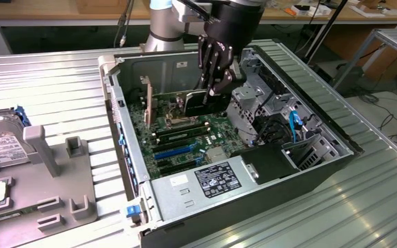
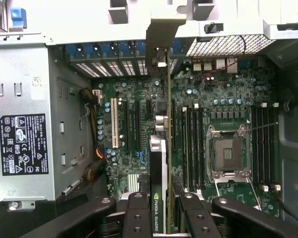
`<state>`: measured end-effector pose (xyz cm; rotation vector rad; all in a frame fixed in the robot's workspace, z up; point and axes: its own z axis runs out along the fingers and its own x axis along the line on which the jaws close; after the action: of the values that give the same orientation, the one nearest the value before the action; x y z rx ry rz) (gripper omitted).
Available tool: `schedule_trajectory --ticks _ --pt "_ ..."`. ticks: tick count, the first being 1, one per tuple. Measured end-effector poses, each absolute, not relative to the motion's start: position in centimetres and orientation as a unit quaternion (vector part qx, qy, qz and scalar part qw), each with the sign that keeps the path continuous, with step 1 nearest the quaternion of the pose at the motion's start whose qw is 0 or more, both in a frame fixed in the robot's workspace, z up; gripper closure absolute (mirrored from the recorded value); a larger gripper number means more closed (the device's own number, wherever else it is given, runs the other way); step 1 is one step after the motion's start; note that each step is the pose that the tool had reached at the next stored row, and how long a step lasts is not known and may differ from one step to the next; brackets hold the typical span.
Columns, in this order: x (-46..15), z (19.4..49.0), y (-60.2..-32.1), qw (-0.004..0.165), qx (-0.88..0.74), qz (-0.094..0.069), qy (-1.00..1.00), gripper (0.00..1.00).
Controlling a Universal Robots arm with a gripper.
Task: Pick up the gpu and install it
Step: 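Insert the gpu into the slot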
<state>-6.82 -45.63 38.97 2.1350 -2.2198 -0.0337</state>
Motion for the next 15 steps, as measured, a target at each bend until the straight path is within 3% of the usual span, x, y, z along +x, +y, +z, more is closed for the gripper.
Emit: schedule_trajectory --ticks 8,15 --pt "-6.8 37.7 -45.6 0.031 0.693 -0.011 -0.720 0.73" --pt "-6.9 31.7 -45.5 0.031 0.693 -0.011 -0.720 0.73"
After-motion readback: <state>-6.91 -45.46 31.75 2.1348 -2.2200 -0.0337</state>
